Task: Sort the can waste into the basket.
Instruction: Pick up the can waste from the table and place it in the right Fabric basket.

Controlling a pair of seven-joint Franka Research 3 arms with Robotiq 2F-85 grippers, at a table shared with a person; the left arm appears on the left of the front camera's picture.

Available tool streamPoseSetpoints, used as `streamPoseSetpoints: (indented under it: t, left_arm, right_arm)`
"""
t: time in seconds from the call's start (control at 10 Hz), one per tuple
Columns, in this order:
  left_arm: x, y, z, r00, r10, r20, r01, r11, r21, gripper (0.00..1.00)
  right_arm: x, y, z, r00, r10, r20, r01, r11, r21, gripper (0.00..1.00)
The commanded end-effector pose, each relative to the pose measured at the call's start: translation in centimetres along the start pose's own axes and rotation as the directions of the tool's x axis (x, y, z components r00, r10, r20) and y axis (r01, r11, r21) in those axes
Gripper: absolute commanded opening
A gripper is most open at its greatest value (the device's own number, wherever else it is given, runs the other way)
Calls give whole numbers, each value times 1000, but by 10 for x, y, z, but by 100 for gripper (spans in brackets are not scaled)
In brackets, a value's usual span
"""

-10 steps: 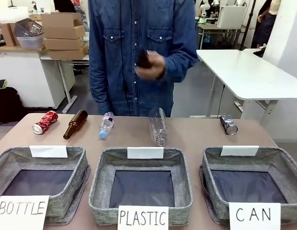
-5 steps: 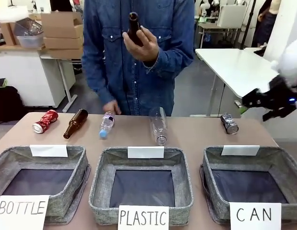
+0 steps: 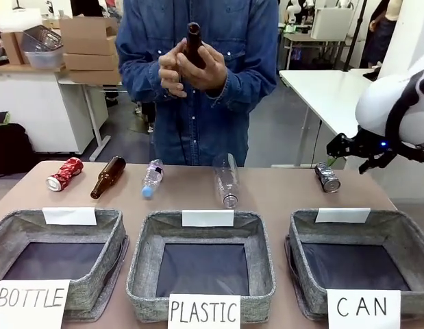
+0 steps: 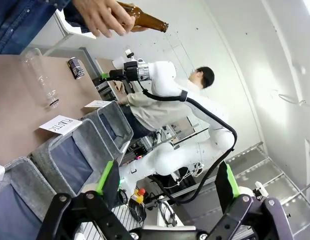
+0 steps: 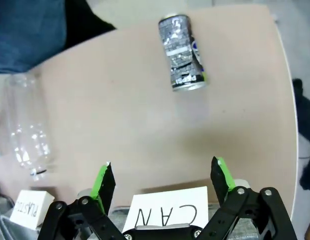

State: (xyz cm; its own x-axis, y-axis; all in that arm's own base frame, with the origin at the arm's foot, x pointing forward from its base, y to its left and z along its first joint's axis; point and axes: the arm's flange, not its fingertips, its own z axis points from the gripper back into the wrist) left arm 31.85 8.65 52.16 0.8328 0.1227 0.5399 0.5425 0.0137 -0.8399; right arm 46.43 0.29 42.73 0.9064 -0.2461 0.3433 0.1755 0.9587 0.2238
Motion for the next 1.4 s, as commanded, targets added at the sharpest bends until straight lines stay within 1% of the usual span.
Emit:
streamPoseSetpoints:
  t: [0.0, 0.1, 0.2, 0.3, 0.4, 0.5, 0.7, 0.8, 1.1, 1.3]
  left_arm:
    - [1, -2, -1, 1000, -20, 5, 20, 1000, -19, 100]
    - [1, -2, -1, 1000, -20, 5, 20, 1000, -19, 100]
    - [1, -2, -1, 1000, -20, 5, 20, 1000, -19, 100]
    - [1, -2, -1, 1000, -20, 5, 20, 1000, -19, 100]
    - [1, -2, -1, 1000, -20, 5, 20, 1000, -19, 100]
    - [1, -2, -1, 1000, -20, 5, 20, 1000, -19, 100]
    - [1, -2, -1, 1000, -20, 5, 20, 1000, -19, 100]
    - [1, -2, -1, 1000, -20, 5, 20, 1000, -19, 100]
    - [1, -2, -1, 1000, -20, 5, 20, 1000, -19, 100]
    - [1, -2, -1, 1000, -20, 5, 20, 1000, -19, 100]
  right_arm:
    - [18, -1, -16, 993, 115, -19, -116, 992, -48, 100]
    - [46, -10, -32, 985, 168, -44, -168, 986, -2, 100]
    - [68, -16, -51, 975, 215, -61, -215, 977, 1, 100]
    - [79, -19, -70, 967, 245, -64, -249, 967, -54, 100]
    - [86, -17, -87, 963, 257, -83, -262, 963, -64, 100]
    - [93, -16, -106, 966, 236, -107, -246, 964, -100, 100]
    - [108, -12, -143, 974, 194, -115, -204, 975, -89, 100]
    - [113, -12, -157, 981, 149, -122, -166, 976, -140, 100]
    - [117, -5, -170, 980, 142, -142, -160, 979, -128, 100]
    - [118, -4, -175, 983, 119, -138, -140, 979, -150, 100]
